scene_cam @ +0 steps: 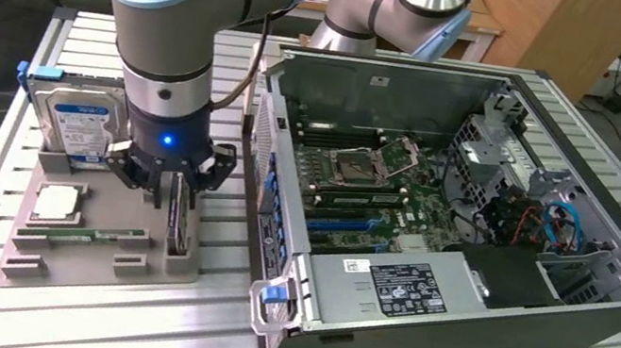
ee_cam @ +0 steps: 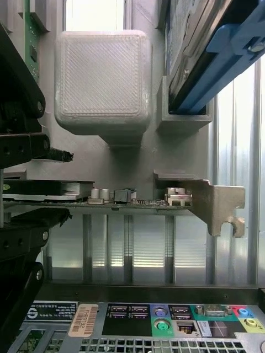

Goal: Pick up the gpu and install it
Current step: 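Pick up the gpu and move the gpu toward the slot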

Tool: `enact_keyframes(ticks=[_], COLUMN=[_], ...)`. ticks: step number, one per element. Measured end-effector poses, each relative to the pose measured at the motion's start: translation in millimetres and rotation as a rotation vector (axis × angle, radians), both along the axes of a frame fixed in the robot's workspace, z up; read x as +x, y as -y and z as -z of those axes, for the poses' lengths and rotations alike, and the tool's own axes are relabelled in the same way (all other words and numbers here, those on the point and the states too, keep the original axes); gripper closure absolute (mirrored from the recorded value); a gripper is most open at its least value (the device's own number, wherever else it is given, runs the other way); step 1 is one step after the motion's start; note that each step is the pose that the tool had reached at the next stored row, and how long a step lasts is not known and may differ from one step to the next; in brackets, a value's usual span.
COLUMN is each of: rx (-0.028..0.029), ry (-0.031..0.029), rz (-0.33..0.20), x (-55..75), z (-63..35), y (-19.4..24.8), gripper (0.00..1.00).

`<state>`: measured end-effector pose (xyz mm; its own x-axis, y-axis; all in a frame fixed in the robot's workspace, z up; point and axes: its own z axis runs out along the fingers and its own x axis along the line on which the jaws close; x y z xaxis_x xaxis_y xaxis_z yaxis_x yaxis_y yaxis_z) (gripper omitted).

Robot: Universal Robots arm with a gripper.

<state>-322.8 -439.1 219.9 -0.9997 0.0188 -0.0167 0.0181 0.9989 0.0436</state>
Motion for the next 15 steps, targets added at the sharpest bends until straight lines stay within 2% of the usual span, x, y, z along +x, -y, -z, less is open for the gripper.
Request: enact_keyframes(ticks=[7, 8, 15], rx=[0.0001, 0.0001, 0.0001], ry=[0.0001, 0.0001, 0.0001], rz=[0.0, 0.0, 0.0], x=[0.0, 0.0, 0.0], z=[0.1, 0.1, 0.1], y=[0.0, 0.0, 0.0], gripper=[0.53, 0.46, 0.46])
